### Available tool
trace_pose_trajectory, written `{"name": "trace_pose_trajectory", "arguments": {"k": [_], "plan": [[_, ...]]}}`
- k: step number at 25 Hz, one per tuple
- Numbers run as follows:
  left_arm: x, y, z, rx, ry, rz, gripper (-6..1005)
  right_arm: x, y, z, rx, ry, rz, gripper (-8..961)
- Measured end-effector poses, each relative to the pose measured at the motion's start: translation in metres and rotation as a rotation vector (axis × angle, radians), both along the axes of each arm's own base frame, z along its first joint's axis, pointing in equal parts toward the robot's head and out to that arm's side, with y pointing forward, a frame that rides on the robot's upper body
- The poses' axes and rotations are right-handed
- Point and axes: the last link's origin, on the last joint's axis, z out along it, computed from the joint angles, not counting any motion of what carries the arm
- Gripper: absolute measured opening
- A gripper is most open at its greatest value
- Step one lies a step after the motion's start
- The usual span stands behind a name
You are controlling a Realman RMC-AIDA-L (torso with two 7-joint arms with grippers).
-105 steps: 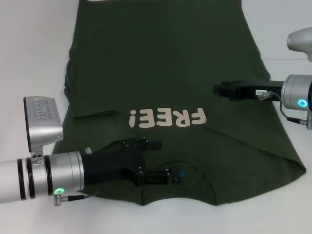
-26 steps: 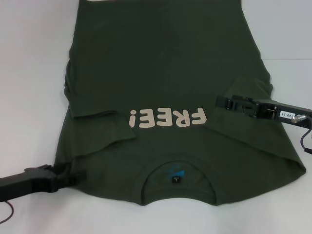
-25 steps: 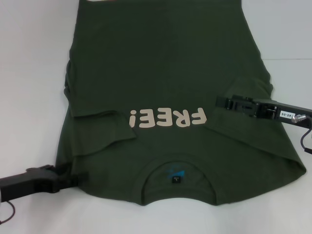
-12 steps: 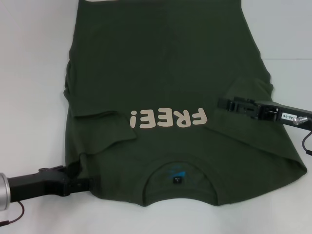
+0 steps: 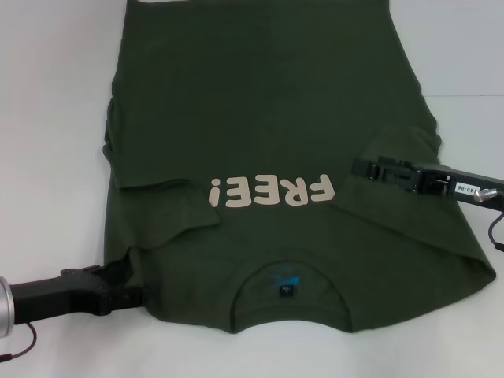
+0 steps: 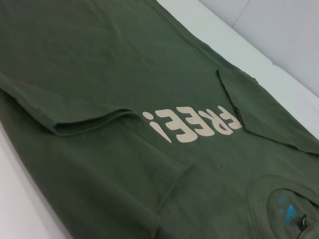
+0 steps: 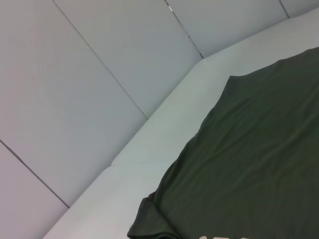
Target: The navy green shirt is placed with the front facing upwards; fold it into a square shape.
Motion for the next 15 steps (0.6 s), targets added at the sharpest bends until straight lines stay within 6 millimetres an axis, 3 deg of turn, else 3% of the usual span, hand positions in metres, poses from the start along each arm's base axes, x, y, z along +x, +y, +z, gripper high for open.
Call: {"name": "trace_pose_trajectory", "arguments": {"k": [8, 15], "plan": [[-0.011, -0.002, 0.025, 0.011, 0.112, 0.027, 832, 0.000, 0.000, 0.000, 0.000, 0.000, 0.000, 905], [-0.014, -0.004, 0.040, 0.050, 0.100, 0.045, 828, 0.000, 0.000, 0.000, -0.001, 0.001, 0.000, 904]]}}
